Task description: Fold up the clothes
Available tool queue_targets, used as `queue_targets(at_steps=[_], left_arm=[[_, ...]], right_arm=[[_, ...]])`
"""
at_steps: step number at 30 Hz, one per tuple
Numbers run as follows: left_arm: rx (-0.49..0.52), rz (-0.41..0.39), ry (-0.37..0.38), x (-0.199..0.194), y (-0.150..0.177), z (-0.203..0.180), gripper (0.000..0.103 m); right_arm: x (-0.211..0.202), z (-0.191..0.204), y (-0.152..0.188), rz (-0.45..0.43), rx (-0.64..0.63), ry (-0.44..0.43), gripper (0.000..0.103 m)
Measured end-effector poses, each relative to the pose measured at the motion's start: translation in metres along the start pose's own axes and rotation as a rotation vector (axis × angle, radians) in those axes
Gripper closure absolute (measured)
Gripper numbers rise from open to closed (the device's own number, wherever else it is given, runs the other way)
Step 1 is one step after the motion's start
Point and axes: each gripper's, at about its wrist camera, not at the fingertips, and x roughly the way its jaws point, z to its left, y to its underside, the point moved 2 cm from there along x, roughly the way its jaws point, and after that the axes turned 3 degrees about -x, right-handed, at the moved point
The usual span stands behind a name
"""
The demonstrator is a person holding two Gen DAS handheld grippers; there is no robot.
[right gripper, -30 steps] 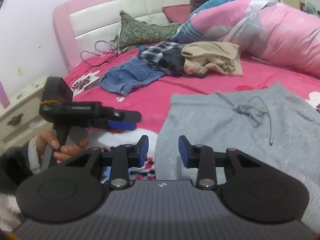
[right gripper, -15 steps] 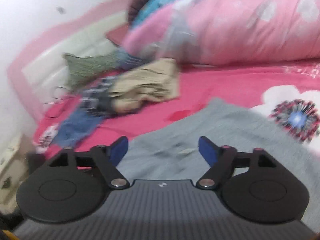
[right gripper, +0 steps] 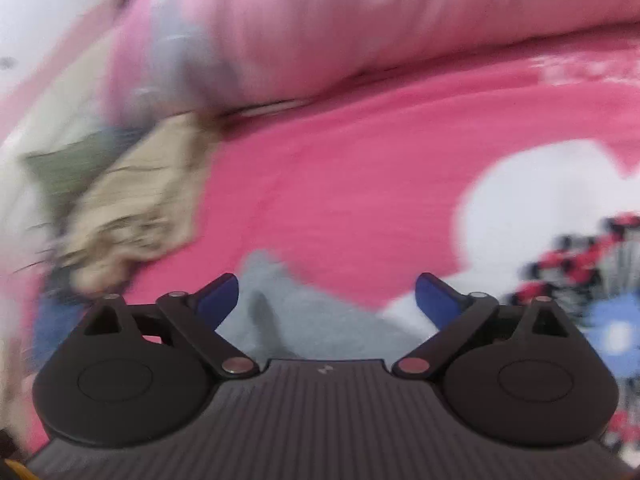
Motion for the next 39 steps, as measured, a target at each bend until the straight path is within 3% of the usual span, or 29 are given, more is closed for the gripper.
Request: queue_targets(at_steps=[3, 5, 6, 7, 8, 11, 18, 22, 26, 28, 31, 33, 35, 37, 39], left_arm=[[0.016, -0.002, -0.011, 0.001, 0.0, -0.002, 0.052], [0.01, -0.005, -0.016, 0.0, 0.0, -0.001, 0.066], [0.004, -0.009, -0.022, -0.001, 0.0, 0.0, 0.071], [0.0, -0.03, -0.028, -0.003, -0.001, 0.0, 0.077], [-0.002, -0.066, -0.03, -0.009, -0.002, 0.0, 0.082], [-0.001, -0.181, -0.031, -0.028, -0.004, -0.005, 0.086], [-0.124, -0.431, -0.045, -0.103, -0.012, -0.006, 0.087], [-0.072, -0.598, -0.093, -0.161, -0.032, -0.005, 0.088], [-0.056, -0.721, -0.197, -0.211, -0.048, 0.011, 0.088], [-0.076, -0.729, -0.281, -0.227, -0.048, 0.031, 0.088], [-0.128, -0.647, -0.383, -0.227, -0.039, 0.063, 0.087], [-0.17, -0.54, -0.452, -0.214, -0.031, 0.085, 0.086], [-0.217, -0.435, -0.516, -0.196, -0.024, 0.107, 0.077], [-0.264, -0.393, -0.526, -0.193, -0.018, 0.122, 0.072], [-0.277, -0.436, -0.5, -0.203, -0.016, 0.122, 0.062]], right_arm=[[0.0, 0.024, 0.017, 0.074, -0.042, 0.02, 0.048], [-0.004, 0.039, 0.024, 0.084, -0.071, 0.077, 0.064], [-0.01, 0.043, 0.028, 0.077, -0.067, 0.103, 0.08], [-0.016, 0.047, 0.031, 0.067, -0.06, 0.128, 0.087], [-0.027, 0.053, 0.034, 0.041, -0.065, 0.142, 0.088], [-0.063, 0.085, 0.038, -0.079, -0.131, 0.181, 0.09], [-0.122, 0.214, 0.03, -0.315, -0.329, 0.213, 0.092], [-0.118, 0.298, 0.005, -0.396, -0.456, 0.152, 0.092], [-0.084, 0.359, -0.018, -0.414, -0.521, 0.059, 0.092], [-0.059, 0.383, -0.023, -0.405, -0.551, 0.008, 0.092], [-0.005, 0.404, -0.017, -0.359, -0.6, -0.032, 0.093], [0.039, 0.404, -0.014, -0.298, -0.582, -0.011, 0.09], [0.086, 0.392, -0.01, -0.211, -0.546, 0.026, 0.088], [0.128, 0.379, -0.004, -0.124, -0.521, 0.1, 0.087], [0.133, 0.373, -0.001, -0.108, -0.503, 0.106, 0.087]])
